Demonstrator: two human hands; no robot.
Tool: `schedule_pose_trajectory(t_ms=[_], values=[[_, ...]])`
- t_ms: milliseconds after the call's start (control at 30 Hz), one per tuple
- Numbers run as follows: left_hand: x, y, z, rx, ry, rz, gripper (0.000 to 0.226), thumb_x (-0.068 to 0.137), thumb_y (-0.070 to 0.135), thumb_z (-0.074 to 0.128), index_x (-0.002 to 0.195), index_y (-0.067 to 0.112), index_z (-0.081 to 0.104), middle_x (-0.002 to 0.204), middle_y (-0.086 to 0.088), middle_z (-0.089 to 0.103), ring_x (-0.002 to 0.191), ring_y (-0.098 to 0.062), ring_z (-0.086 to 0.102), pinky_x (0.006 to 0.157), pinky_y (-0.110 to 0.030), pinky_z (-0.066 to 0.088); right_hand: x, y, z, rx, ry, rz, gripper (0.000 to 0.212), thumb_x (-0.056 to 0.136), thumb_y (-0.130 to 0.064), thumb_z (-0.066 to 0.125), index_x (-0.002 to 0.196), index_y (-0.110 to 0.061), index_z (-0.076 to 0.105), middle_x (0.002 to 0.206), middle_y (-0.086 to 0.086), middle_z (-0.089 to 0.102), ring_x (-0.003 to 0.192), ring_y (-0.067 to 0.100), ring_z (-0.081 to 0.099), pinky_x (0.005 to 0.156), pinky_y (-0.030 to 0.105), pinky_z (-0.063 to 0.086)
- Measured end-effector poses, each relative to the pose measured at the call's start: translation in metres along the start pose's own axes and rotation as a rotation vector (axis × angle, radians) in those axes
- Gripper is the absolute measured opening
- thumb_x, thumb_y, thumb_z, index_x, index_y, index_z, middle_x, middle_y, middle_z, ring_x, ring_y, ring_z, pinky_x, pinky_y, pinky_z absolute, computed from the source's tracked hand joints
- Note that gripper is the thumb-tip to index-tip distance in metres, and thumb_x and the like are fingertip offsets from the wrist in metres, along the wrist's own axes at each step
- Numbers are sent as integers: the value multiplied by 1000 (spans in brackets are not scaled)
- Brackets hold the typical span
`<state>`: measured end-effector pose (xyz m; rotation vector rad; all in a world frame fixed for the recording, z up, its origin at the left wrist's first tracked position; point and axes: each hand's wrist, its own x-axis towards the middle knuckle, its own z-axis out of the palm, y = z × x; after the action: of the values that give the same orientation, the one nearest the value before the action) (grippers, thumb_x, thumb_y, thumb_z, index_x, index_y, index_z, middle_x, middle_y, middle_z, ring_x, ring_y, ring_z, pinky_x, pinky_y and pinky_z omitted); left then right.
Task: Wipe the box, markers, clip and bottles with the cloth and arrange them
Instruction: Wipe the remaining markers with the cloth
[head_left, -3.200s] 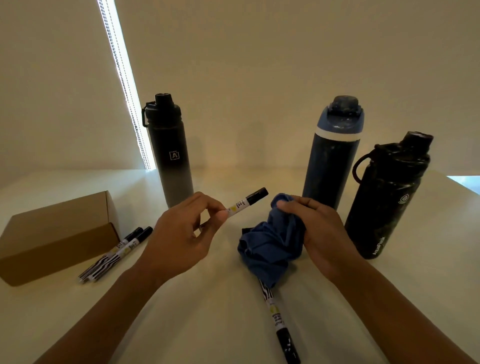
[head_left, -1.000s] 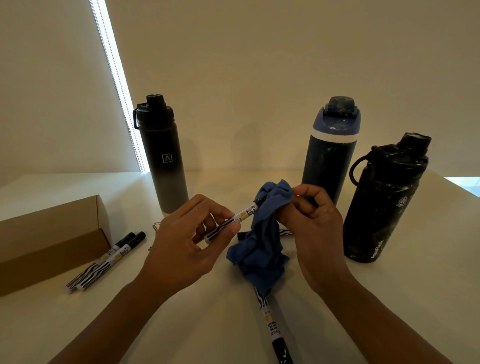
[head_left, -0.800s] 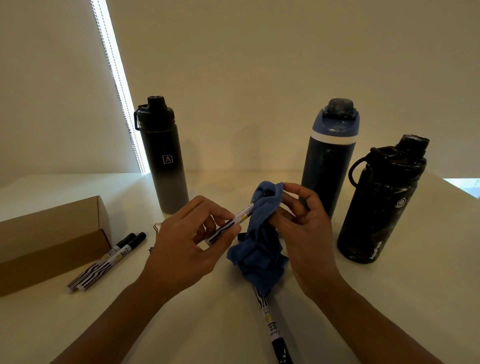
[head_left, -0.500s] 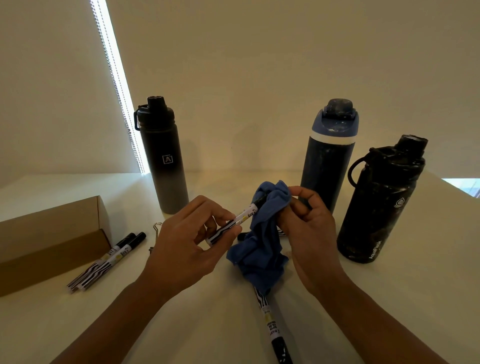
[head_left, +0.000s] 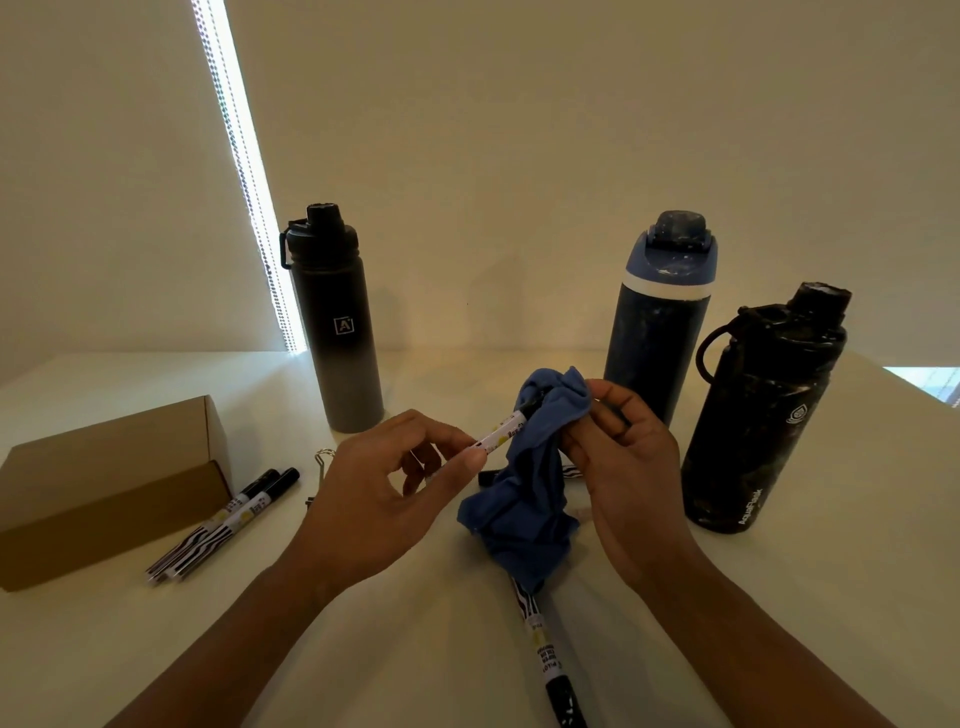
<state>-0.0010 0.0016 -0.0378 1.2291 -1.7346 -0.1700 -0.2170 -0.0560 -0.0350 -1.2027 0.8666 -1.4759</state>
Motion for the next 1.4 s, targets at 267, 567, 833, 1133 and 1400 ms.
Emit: schedule_pose_trajectory(t_ms=[267,567,833,1133,1400], values=[[-1,-6,-2,4,-43,-29,14,93,41,73,102,33,80,88,18,71,83,-19,67,69,-24,56,-5,-1,4,-15,-55,-13,44,83,-23,75,124,-17,60,111,-1,77,105,14,73,84,27,61],[0,-2,-2,18,2,10,20,90,44,73,100,29,81,83,20,68,79,-14,66,63,-17,53,-3,2,2,-8,-49,-9,34,90,-20,74,122,-18,62,106,2,77,103,18,74,81,29,60],[0,-1,-2,31,16,42,15,90,39,77,98,27,80,82,19,66,77,-14,65,62,-14,50,-1,2,1,6,-30,7,22,96,-18,68,118,-20,65,104,2,77,102,19,74,84,35,59],[1,-4,-6,75,44,116,17,89,39,78,100,26,79,85,19,66,76,-17,63,62,-22,52,-2,1,2,-14,-82,-20,29,94,-16,70,121,-20,61,105,2,78,102,17,74,80,27,60],[2,-1,-11,118,94,205,19,88,28,84,103,18,79,88,12,66,75,-15,63,66,-25,53,-5,-2,2,-49,-55,-58,26,94,-13,70,118,-24,64,107,-3,78,104,14,73,77,22,59]])
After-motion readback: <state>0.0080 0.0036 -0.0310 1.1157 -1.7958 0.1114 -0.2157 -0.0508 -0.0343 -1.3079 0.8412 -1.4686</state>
